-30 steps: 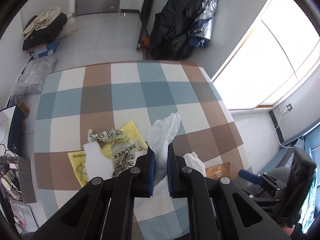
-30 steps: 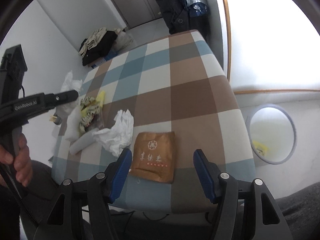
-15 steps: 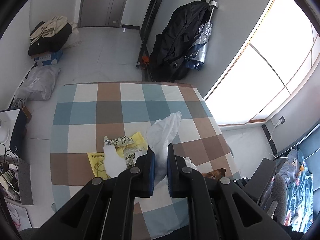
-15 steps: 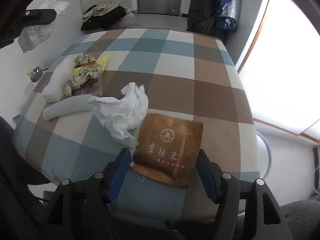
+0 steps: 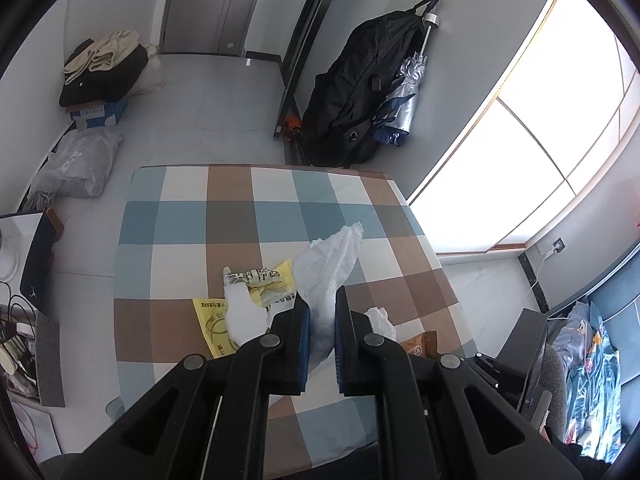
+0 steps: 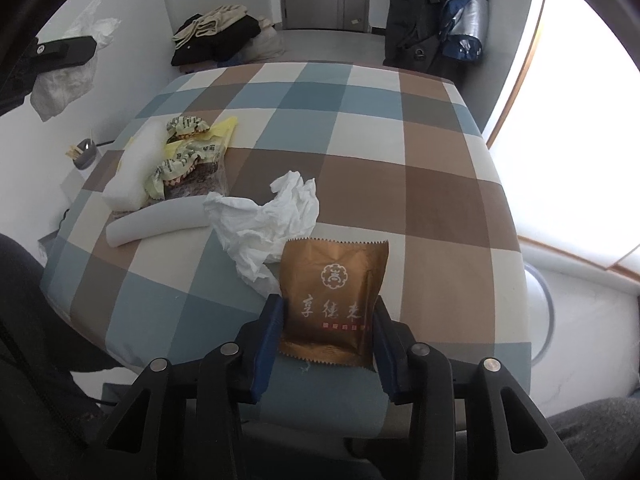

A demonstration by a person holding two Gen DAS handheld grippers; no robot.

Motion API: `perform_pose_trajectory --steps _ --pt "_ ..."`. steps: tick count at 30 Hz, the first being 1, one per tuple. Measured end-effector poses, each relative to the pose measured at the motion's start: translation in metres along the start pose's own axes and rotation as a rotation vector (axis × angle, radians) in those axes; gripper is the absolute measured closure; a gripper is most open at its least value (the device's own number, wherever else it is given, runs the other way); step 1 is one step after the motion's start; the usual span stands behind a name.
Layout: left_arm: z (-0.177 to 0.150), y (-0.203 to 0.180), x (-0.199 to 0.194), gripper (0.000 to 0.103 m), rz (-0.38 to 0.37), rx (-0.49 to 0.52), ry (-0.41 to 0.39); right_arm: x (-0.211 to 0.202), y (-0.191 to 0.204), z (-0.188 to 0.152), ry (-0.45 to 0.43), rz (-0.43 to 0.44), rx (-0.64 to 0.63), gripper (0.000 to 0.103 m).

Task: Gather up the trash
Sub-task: 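Lift the white plastic bag with the left tool while the right tool grasps the brown packet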

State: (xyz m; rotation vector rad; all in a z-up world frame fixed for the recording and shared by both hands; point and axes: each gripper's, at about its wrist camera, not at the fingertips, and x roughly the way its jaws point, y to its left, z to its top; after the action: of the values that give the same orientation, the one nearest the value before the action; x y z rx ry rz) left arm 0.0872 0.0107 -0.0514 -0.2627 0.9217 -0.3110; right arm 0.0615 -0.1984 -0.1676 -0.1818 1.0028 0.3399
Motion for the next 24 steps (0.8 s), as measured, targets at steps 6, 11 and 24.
perform_pose_trajectory --steps 6,11,24 --pt "0.000 0.002 -0.002 0.097 0.001 -0.010 -0.001 -0.011 -0.020 0.001 -0.029 0.092 0.114 0.073" --pt "0.002 0.000 -0.003 0.097 0.006 -0.013 -0.005 -0.008 -0.032 0.000 -0.007 0.121 0.176 0.083" --pt "-0.002 0.015 -0.007 0.097 0.037 -0.049 -0.006 -0.016 0.023 -0.004 -0.058 0.037 -0.119 0.048"
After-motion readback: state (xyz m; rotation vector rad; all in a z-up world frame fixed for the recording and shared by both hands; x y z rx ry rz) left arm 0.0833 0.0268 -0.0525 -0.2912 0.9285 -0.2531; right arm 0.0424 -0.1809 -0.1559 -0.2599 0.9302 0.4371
